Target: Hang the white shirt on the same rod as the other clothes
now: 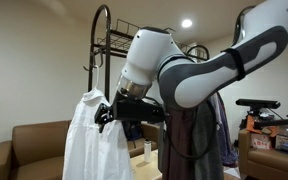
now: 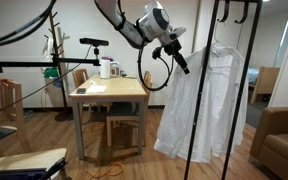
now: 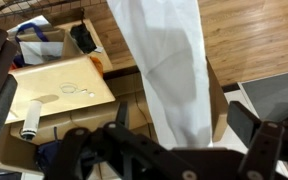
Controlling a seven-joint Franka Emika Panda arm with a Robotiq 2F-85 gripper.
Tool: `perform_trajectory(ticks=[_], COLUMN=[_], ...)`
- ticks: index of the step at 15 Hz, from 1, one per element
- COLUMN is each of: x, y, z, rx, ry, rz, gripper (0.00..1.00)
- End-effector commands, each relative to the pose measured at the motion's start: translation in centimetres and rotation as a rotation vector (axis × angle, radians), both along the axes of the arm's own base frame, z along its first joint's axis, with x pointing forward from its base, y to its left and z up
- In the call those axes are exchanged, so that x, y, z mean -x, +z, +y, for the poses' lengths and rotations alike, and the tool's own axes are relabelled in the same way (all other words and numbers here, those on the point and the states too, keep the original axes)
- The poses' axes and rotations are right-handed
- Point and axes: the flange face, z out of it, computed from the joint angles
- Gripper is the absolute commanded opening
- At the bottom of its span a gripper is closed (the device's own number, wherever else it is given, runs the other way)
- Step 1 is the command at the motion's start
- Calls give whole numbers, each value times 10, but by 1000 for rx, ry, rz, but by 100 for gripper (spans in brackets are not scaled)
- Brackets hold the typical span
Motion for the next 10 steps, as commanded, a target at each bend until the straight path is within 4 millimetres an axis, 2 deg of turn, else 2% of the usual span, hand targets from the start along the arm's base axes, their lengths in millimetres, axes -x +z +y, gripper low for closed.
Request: perform_trajectory(ticks=[1,6,7,8,10], x=[12,9,8,8,10], y=[5,2,3,3,9], z=[-1,2,2,2,2], rx=[5,65,80,106,118], ry=[22,95,102,101,128], rz=[-90,-128,-126,-127,-104], gripper=[100,100,75,74,60])
